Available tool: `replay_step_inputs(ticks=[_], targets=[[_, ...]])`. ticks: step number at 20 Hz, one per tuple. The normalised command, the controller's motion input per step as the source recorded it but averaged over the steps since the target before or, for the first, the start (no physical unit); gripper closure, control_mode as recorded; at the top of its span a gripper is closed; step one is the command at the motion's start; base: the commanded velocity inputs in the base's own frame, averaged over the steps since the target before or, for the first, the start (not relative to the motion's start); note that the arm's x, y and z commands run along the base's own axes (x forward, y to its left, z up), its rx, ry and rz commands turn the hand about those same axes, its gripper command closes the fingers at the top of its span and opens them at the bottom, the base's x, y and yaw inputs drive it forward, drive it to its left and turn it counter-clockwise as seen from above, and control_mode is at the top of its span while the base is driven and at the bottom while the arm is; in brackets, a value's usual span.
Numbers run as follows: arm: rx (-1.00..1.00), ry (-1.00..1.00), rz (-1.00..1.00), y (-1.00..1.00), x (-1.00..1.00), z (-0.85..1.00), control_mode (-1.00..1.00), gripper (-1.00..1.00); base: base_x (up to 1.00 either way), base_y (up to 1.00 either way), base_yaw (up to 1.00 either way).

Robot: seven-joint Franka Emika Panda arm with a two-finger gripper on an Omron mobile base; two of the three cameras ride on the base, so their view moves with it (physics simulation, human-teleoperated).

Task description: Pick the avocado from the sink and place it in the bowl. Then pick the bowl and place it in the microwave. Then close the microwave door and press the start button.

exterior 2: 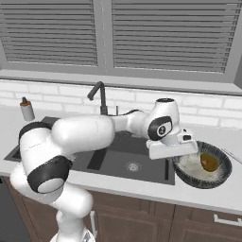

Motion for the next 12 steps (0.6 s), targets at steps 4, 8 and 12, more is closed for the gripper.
replay_step_inputs(ticks=[4, 8, 12], targets=[[-0.16, 0.0, 0.27, 0.61, -0.4, 0.52, -1.0, 1.0, 0.0, 0.0, 0.0], [0.0, 0.0, 0.18, 0.87, -0.3, 0.53, -1.0, 1.0, 0.0, 0.0, 0.0], [0.0, -0.01, 0.15, 0.78, -0.29, 0.42, -1.0, 1.0, 0.0, 0.0, 0.0]])
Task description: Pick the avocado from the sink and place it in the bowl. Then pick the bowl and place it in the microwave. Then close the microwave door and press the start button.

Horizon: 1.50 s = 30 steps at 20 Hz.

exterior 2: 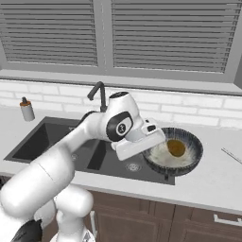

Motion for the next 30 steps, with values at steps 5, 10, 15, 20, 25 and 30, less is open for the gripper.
replay_step_inputs(ticks=[5, 10, 15, 20, 25, 30], targets=[[0.0, -0.04, 0.17, 0.61, -0.1, 0.38, -1.0, 1.0, 0.0, 0.0, 0.0], [0.0, 0.0, 0.03, 0.12, 0.0, 0.0, -1.0, 1.0, 0.0, 0.0, 0.0], [-0.04, -0.02, 0.0, 0.11, -0.06, 0.0, -1.0, 1.0, 0.0, 0.0, 0.0], [-0.01, -0.01, 0.05, 0.18, -0.07, 0.0, -1.0, 1.0, 0.0, 0.0, 0.0], [0.0, 0.0, 0.0, 0.0, -0.01, 0.0, -1.0, 1.0, 0.0, 0.0, 0.0], [0.0, 0.0, 0.0, 0.0, 0.0, 0.0, -1.0, 1.0, 0.0, 0.0, 0.0]])
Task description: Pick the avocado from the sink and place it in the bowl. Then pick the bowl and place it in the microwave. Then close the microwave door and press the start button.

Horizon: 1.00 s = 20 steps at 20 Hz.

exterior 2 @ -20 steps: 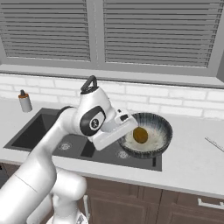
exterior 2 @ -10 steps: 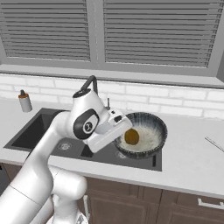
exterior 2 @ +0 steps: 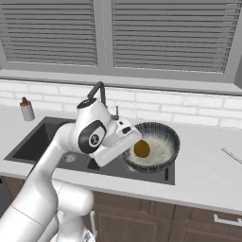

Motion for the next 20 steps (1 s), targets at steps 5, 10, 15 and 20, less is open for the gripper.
replay_step_inputs(ticks=[5, 10, 15, 20], targets=[[0.0, 0.0, 0.0, 0.0, 0.0, 0.0, -1.0, 1.0, 0.0, 0.0, 0.0], [0.0, 0.0, 0.0, 0.0, 0.0, 0.0, 1.0, 1.0, -0.08, 0.0, -0.03], [0.0, 0.0, 0.0, 0.0, 0.0, 0.0, 1.0, 1.0, -0.59, 0.0, -0.54], [0.0, 0.0, 0.0, 0.0, 0.0, 0.0, 1.0, 1.0, -0.36, 0.0, -0.77]])
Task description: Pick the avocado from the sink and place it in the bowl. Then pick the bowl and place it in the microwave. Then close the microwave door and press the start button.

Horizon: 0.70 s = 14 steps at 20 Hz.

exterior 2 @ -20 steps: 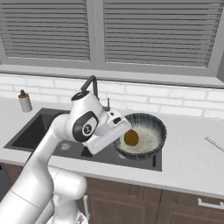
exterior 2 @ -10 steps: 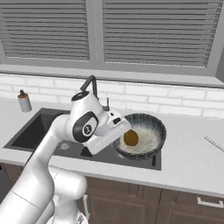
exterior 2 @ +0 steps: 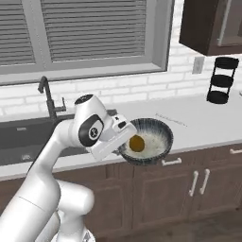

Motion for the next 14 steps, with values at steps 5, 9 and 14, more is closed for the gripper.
replay_step_inputs(ticks=[5, 9, 14], targets=[[0.0, 0.0, 0.0, 0.0, 0.0, 0.0, 1.0, 1.0, -0.02, 0.0, -0.95], [0.0, 0.0, 0.0, 0.0, 0.0, 0.0, 1.0, 1.0, 0.0, -0.11, -0.93], [0.0, 0.0, 0.0, 0.0, 0.0, 0.0, 1.0, 1.0, 0.06, -0.49, -0.78]])
